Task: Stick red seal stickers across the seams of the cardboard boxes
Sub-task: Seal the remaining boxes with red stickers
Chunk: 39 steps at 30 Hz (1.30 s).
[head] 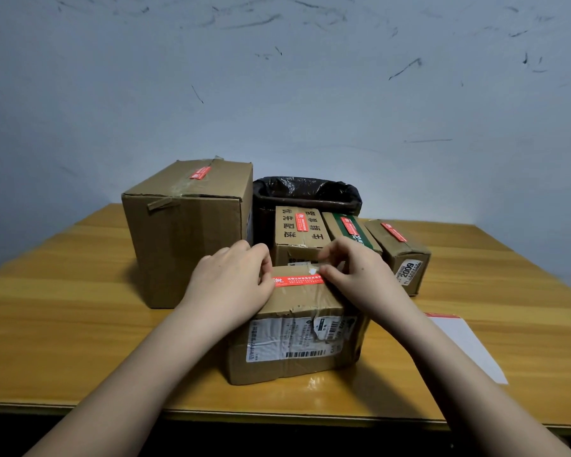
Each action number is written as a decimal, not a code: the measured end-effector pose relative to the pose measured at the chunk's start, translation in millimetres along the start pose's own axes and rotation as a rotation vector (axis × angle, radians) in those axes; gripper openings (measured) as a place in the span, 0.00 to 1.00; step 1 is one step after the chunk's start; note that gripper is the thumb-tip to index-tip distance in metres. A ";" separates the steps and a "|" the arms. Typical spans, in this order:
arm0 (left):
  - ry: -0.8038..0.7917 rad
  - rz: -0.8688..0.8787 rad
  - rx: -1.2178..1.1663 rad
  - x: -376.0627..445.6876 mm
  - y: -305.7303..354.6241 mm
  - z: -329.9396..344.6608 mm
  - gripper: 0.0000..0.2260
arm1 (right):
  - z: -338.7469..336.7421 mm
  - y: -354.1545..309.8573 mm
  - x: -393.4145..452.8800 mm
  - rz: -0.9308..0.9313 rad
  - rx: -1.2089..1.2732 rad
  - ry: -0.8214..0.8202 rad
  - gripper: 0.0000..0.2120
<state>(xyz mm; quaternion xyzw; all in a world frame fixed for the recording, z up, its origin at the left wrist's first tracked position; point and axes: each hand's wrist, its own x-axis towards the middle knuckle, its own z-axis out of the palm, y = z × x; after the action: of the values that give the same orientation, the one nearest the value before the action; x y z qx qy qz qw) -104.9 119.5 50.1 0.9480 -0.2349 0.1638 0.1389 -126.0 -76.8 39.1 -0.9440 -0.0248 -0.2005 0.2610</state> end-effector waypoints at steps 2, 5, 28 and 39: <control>0.000 -0.013 -0.049 -1.0 -1.6 -0.9 0.04 | 0.5 3.5 0.5 0.003 0.028 0.025 0.05; 0.058 -0.007 -0.072 -5.4 -2.5 -1.8 0.09 | 0.1 7.8 -4.3 -0.091 0.015 0.094 0.10; -0.026 0.257 0.142 -38.3 3.8 11.4 0.30 | 9.7 -3.6 -43.2 -0.437 -0.567 -0.030 0.33; -0.022 0.256 0.106 -39.4 -9.3 16.6 0.35 | 14.6 -2.0 -43.5 -0.443 -0.528 -0.098 0.35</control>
<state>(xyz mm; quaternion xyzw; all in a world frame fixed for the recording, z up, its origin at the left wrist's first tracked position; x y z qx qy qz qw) -129.2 137.5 18.5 0.9181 -0.3463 0.1819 0.0640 -160.9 -65.3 11.7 -0.9591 -0.1890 -0.2061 -0.0438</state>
